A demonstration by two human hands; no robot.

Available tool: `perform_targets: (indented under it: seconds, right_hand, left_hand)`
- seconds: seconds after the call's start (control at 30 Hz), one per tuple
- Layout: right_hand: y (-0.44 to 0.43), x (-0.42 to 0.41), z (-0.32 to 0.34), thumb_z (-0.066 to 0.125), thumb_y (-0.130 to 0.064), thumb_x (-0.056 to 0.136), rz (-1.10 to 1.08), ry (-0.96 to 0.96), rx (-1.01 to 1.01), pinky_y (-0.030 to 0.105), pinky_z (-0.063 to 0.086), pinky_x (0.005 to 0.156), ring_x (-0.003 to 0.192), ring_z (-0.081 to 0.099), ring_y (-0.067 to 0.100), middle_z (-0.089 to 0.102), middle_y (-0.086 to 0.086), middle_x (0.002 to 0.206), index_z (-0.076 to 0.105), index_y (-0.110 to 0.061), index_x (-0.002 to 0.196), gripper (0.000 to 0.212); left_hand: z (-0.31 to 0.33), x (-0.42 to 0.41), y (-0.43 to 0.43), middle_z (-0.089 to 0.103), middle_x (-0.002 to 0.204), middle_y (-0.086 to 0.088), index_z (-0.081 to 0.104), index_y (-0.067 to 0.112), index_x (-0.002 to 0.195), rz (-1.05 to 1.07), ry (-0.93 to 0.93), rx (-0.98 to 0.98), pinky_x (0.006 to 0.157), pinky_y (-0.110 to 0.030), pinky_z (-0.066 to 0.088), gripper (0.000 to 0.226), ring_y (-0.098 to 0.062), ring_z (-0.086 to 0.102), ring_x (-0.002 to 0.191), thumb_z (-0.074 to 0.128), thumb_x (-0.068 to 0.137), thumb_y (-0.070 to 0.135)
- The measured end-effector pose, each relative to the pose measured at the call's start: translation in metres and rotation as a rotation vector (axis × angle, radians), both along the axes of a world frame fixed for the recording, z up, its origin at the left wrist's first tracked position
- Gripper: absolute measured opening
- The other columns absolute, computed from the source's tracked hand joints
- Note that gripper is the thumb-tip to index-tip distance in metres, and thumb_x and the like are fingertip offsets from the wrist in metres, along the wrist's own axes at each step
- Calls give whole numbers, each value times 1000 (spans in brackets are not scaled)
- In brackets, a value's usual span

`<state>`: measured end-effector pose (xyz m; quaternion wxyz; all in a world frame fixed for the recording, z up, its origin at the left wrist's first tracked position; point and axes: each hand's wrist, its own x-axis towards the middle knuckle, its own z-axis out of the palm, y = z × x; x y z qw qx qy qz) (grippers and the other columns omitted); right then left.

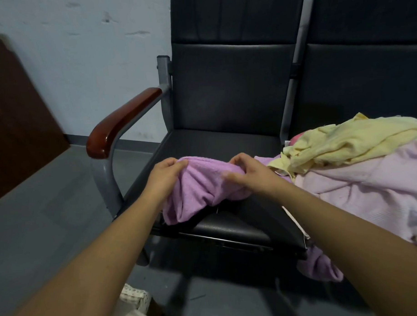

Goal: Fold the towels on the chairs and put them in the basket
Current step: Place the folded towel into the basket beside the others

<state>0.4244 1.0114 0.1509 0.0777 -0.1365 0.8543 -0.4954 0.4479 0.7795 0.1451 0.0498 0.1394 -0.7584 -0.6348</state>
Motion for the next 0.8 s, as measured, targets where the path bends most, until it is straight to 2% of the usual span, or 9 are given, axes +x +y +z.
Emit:
perform_targets:
  seconds: [0.1,0.2,0.33,0.43,0.5,0.57,0.63,0.7,0.8]
  right_hand:
    - [13,-11,-9,66,-14,83,-2,148,404,21,44,60,82,62,15,65,-5,87,65,-18,99,16]
    - [24,-17,-14,56,-12,90,-222,227,416,21,37,55,72,59,13,66,-3,78,73,-22,90,19]
    - [18,-15,-9,51,-16,100,-333,-3,-88,23,46,52,58,62,15,67,4,67,72,-14,91,23]
    - [4,-14,-8,47,-18,103,-285,-222,-531,31,57,70,92,73,24,76,9,98,69,-13,117,26]
    - [-1,-14,-3,43,-16,103,-247,-324,-818,42,60,79,101,71,29,74,12,109,64,-12,122,29]
    - [-3,-19,3,40,-15,103,-270,-381,-954,47,60,82,97,71,31,73,15,108,63,-8,118,29]
    - [-2,-29,8,45,-12,98,-401,-417,-1020,37,59,73,84,69,25,70,14,96,65,-6,105,22]
    - [5,-40,11,51,-13,94,-572,-449,-848,34,55,70,79,63,25,63,14,90,62,-8,93,13]
    - [23,-40,25,45,-14,100,-545,-369,-412,25,45,61,65,51,18,52,5,77,50,-15,78,23]
  left_hand:
    - [2,2,-5,63,80,-6,62,23,70,59,14,65,75,-36,44,24,-21,58,79,65,91,32]
    - [0,2,-9,61,75,-5,61,19,71,83,17,169,74,-35,42,24,-20,55,79,65,93,27]
    - [-2,1,-11,64,77,-5,65,19,71,60,13,195,76,-35,43,22,-21,57,79,68,92,27]
    - [0,2,-8,67,79,-5,67,15,78,16,25,209,74,-34,46,19,-21,59,79,68,93,27]
    - [3,1,-7,70,80,-2,70,17,79,1,55,172,75,-34,49,17,-22,63,80,69,93,27]
    - [7,-1,-11,74,89,-3,73,17,88,43,122,135,81,-34,53,7,-21,67,88,69,93,21]
    - [13,-5,-17,73,97,-5,73,16,100,120,204,157,83,-28,53,11,-18,67,94,65,95,11]
    - [19,-7,-21,70,101,0,70,16,111,195,268,130,80,-19,51,20,-11,65,94,61,97,6]
    - [23,-8,-32,67,112,3,65,16,126,207,271,4,86,-20,50,31,-7,63,98,59,98,6]
